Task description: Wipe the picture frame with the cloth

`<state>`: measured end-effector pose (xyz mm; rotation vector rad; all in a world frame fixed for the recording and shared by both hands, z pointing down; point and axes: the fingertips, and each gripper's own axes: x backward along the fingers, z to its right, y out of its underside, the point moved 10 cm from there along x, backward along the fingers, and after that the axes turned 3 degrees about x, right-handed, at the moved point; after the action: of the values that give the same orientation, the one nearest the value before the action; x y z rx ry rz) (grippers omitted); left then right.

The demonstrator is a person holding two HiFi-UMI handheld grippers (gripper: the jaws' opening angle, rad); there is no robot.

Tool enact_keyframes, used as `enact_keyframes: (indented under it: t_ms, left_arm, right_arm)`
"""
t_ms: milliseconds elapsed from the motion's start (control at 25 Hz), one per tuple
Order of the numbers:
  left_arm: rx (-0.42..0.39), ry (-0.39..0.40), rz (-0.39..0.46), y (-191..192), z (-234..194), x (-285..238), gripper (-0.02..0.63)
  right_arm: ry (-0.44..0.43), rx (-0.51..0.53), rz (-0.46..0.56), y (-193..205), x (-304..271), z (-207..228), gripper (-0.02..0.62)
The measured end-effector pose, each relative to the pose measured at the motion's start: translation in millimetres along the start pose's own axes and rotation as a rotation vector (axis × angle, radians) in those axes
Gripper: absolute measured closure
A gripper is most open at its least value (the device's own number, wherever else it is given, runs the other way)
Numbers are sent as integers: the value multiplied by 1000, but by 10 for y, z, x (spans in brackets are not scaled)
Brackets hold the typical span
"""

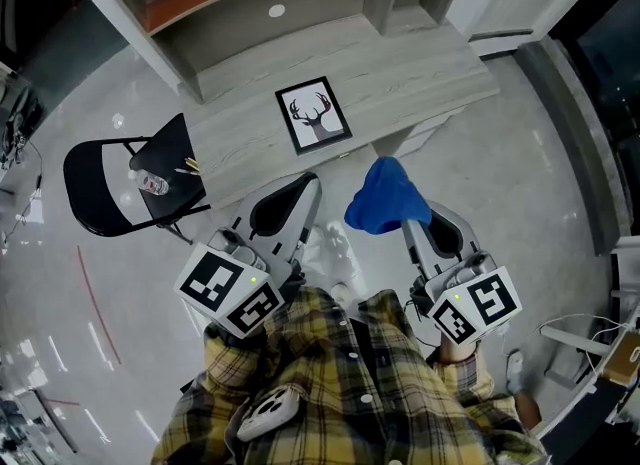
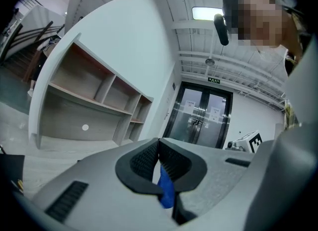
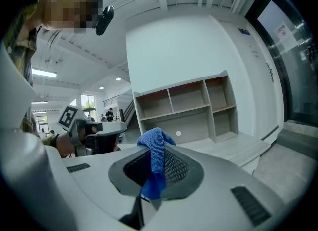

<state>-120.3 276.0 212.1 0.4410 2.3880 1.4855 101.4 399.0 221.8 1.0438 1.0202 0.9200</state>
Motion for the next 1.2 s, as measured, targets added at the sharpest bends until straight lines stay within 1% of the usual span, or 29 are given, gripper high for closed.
enact_keyframes:
  t_ms: [120,280,560,720,840,1000,1200]
  left_arm:
    - [-11,9,-3,-195,-306,-222,600]
    - [-3,18,-14,-374,-693,-447,600]
    - [28,18,-44,-518,-1164,-691,600]
    - [58,-5,-54,-542,-1364,-777,600]
    - [81,-40,-53,-530,-1515,-851,600]
    - [92,-95,-32,-551,-1693,-991,598]
    - [95,-186,-6,-640,-1853,-1274,600]
  right_arm:
    - [8,14,5,-163,-361,143,555]
    - [25,14,2,-306,-804,284,555]
    - [47,6,-50,-398,-1255,401,555]
    - [37,-2,-92,-418,-1486,509,555]
    - [14,0,-115,-431,-1680,632,555]
    - [-42,8,-127,-458,-1973,838,555]
    - [-155,11,-123,-554,-2421,1188,555]
